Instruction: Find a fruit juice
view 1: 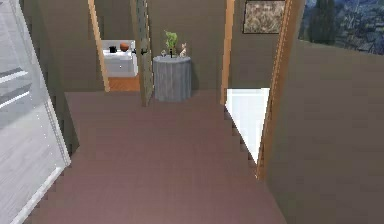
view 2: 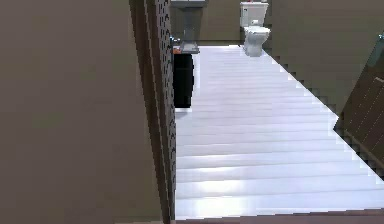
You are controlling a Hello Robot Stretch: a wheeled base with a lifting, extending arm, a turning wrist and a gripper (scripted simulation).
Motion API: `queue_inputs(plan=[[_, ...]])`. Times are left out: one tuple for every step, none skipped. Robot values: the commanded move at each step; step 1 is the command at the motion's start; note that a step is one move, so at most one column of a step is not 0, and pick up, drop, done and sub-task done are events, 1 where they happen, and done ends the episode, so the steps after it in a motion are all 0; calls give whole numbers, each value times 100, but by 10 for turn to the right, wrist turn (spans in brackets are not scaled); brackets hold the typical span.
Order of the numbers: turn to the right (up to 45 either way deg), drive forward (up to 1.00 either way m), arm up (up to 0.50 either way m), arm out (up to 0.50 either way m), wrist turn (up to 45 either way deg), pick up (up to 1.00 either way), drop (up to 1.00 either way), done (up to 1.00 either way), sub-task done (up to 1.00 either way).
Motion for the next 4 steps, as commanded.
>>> queue_inputs(plan=[[30, 0, 0, 0, 0, 0, 0, 0, 0], [-450, 0, 0, 0, 0, 0, 0, 0, 0], [-60, 0, 0, 0, 0, 0, 0, 0, 0], [0, 20, 0, 0, 0, 0, 0, 0, 0]])
